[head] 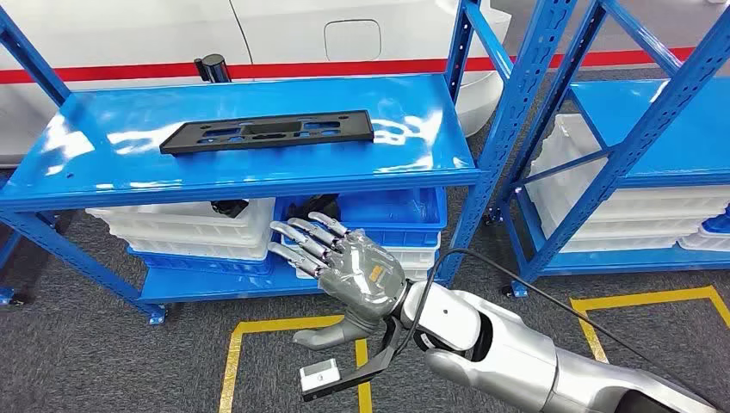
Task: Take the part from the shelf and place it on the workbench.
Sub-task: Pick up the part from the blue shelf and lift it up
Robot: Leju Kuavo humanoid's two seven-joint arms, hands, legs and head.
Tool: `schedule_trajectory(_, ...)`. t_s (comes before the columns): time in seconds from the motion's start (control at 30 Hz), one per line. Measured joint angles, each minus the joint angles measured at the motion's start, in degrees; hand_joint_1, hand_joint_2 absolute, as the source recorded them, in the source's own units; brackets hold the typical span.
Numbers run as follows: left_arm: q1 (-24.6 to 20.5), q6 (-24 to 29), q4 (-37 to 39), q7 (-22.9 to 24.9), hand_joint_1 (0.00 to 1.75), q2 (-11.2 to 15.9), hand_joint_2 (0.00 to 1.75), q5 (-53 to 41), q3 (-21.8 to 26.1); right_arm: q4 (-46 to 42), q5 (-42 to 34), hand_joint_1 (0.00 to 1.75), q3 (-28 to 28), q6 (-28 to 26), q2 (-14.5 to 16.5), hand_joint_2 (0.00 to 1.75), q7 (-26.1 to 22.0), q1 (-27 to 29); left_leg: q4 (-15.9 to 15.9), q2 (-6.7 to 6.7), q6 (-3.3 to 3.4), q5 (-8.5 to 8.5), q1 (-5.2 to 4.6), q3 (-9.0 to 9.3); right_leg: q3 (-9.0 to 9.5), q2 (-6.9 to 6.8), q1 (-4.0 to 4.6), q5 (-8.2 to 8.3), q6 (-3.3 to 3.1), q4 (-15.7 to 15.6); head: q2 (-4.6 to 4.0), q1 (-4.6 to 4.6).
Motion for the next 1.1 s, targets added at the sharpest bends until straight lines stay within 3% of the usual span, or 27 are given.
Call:
schedule_trajectory(0.1,0.2,0.0,0.0,0.0,0.00,0.0,0.00,0.0,0.0,0.2,0.3,0.00,0.1,0.0,0.1,0.00,0.0,0.0,4.9,0.02,-0.35,-0.93,0.19,-3.85,0.46,0.16,-0.08,-0.53,0.04,0.0,0.00,-0.01)
schedule_trajectory(0.13,0.3,0.0,0.0,0.0,0.00,0.1,0.00,0.0,0.0,0.3,0.6,0.00,0.1,0.0,0.1,0.00,0.0,0.0,2.6,0.02,-0.20,0.94,0.26,-3.81,1.17,0.32,-0.14,-1.30,0.61,0.0,0.00,-0.03)
schedule_trajectory(0.2,0.5,0.1,0.0,0.0,0.00,0.1,0.00,0.0,0.0,0.5,1.1,0.00,0.1,0.1,0.2,0.00,0.1,0.0,-5.6,-0.01,0.68,5.59,0.28,-1.39,2.69,0.59,-0.29,-2.67,1.92,0.2,0.00,-0.05)
schedule_trajectory(0.23,0.5,0.1,0.0,0.0,0.00,0.2,0.00,0.0,0.0,0.5,1.2,0.00,0.1,0.1,0.2,0.00,0.1,0.0,-9.2,-0.05,1.28,7.18,0.27,0.23,3.19,0.60,-0.36,-3.28,2.55,0.4,0.00,-0.07)
schedule_trajectory(0.27,0.5,0.1,0.0,0.0,0.00,0.2,0.00,0.0,0.0,0.5,1.2,0.00,0.1,0.1,0.2,0.00,0.1,-0.1,-9.3,-0.09,1.67,7.08,0.30,0.55,3.01,0.55,-0.44,-3.61,2.73,1.2,0.00,-0.05)
schedule_trajectory(0.33,0.4,0.2,0.0,0.0,0.00,0.2,0.00,-0.1,0.0,0.5,1.2,0.00,0.1,0.1,0.2,0.00,0.1,-0.1,-9.5,-0.12,2.28,6.79,0.35,1.28,0.43,0.44,-0.55,-5.60,3.07,6.2,0.00,-0.03)
schedule_trajectory(0.4,0.4,0.2,0.0,0.0,0.00,0.2,0.00,-0.1,0.0,0.5,1.2,0.00,0.1,0.1,0.2,0.00,0.1,-0.1,-9.5,-0.11,2.68,6.21,0.20,1.84,-4.64,0.42,-0.51,-8.43,3.25,14.4,0.00,-0.02)
schedule_trajectory(0.43,0.4,0.2,0.0,0.0,0.00,0.2,0.00,-0.1,0.0,0.6,1.2,0.00,0.1,0.1,0.2,0.00,0.1,-0.1,-9.5,-0.14,2.77,5.88,0.07,2.15,-6.82,0.42,-0.49,-8.97,3.22,17.2,0.00,-0.02)
schedule_trajectory(0.47,0.4,0.2,0.0,0.0,0.00,0.2,0.00,-0.1,0.0,0.6,1.2,0.00,0.1,0.1,0.2,0.00,0.1,0.0,-9.5,-0.23,2.83,5.55,-0.08,2.53,-8.03,0.42,-0.46,-8.42,3.08,18.0,0.00,-0.02)
schedule_trajectory(0.5,0.5,0.2,0.0,0.0,0.00,0.2,0.00,-0.1,0.0,0.6,1.2,0.00,0.1,0.1,0.2,0.00,0.1,0.0,-9.5,-0.37,2.86,5.20,-0.25,3.00,-8.05,0.43,-0.36,-6.68,2.80,16.4,0.00,-0.02)
schedule_trajectory(0.57,0.5,0.2,0.0,0.0,0.00,0.1,0.00,-0.1,0.0,0.6,1.2,0.00,0.1,0.1,0.2,0.00,0.2,-0.1,-9.6,-0.73,2.87,4.44,-0.51,4.05,-5.44,0.60,0.10,-1.37,1.69,8.4,0.00,-0.02)
schedule_trajectory(0.6,0.5,0.2,0.0,0.0,0.00,0.1,0.00,-0.1,0.0,0.6,1.2,0.00,0.1,0.1,0.2,0.00,0.2,-0.1,-9.7,-0.93,2.77,4.13,-0.57,4.45,-4.18,0.80,0.43,-0.24,1.12,5.0,0.00,-0.10)
schedule_trajectory(0.63,0.4,0.2,0.0,0.0,0.00,0.0,0.00,-0.1,0.0,0.7,1.2,0.00,0.1,0.1,0.2,0.00,0.2,-0.1,-9.8,-1.04,2.56,3.84,-0.54,4.64,-3.28,0.98,0.72,0.13,0.63,2.7,0.01,-0.17)
schedule_trajectory(0.7,0.3,0.1,0.0,0.0,0.00,-0.1,0.00,-0.1,0.0,0.7,1.2,0.00,0.1,0.1,0.3,0.00,0.2,-0.2,-9.5,-1.15,1.91,3.86,-0.56,4.96,-2.58,1.11,1.13,-0.43,0.04,1.5,0.01,-0.30)
schedule_trajectory(0.77,0.3,0.0,0.0,0.0,0.00,-0.1,0.00,-0.1,0.0,0.7,1.2,0.00,0.1,0.1,0.3,0.00,0.2,-0.2,-8.6,-1.01,1.44,3.54,-0.65,5.17,-1.21,0.70,0.75,0.52,-0.30,0.4,0.00,-0.30)
schedule_trajectory(0.83,0.2,0.0,0.0,0.0,0.00,-0.1,0.00,-0.1,0.0,0.7,1.2,0.00,0.1,0.1,0.5,0.00,0.2,-0.4,-4.8,-0.75,0.99,1.65,-0.57,3.35,0.06,0.17,0.22,0.40,-0.51,-0.1,0.00,-0.52)
schedule_trajectory(0.93,0.1,0.0,0.0,0.0,0.00,-0.1,0.00,-0.1,0.0,0.8,1.2,0.00,0.2,0.1,0.7,0.00,0.1,-0.4,5.4,-0.53,-0.06,-1.90,-0.16,-3.53,0.58,-0.16,0.19,-0.34,-0.57,-0.1,0.00,-0.75)
schedule_trajectory(0.97,0.2,0.0,0.0,0.0,0.00,-0.1,0.00,-0.1,0.0,0.8,1.1,0.00,0.3,0.1,0.7,0.00,0.0,-0.4,6.6,-0.49,-0.31,-1.72,-0.04,-5.03,0.80,-0.17,0.16,-0.62,-0.50,-0.1,0.00,-0.76)
schedule_trajectory(1.0,0.4,0.0,0.0,0.0,0.00,-0.1,0.00,-0.1,0.0,0.8,1.0,0.00,0.3,0.1,0.7,0.00,0.0,-0.4,5.6,-0.42,-0.49,-0.36,0.06,-5.39,1.14,-0.16,0.10,-0.93,-0.36,-0.1,0.00,-0.76)
schedule_trajectory(1.07,0.5,0.0,0.0,0.0,0.00,-0.1,0.00,-0.2,0.0,0.8,0.7,0.00,0.3,0.1,0.7,0.00,-0.2,-0.3,-1.9,-0.11,-0.60,4.90,0.21,-3.16,2.16,-0.15,-0.05,-1.75,0.09,-0.1,0.00,-0.78)
schedule_trajectory(1.1,0.5,0.0,0.0,0.0,0.00,0.0,0.00,-0.2,0.0,0.8,0.6,0.00,0.4,0.1,0.7,0.00,-0.3,-0.3,-5.7,0.07,-0.50,6.57,0.11,-1.87,2.61,-0.15,-0.04,-2.15,0.40,-0.1,0.00,-0.80)
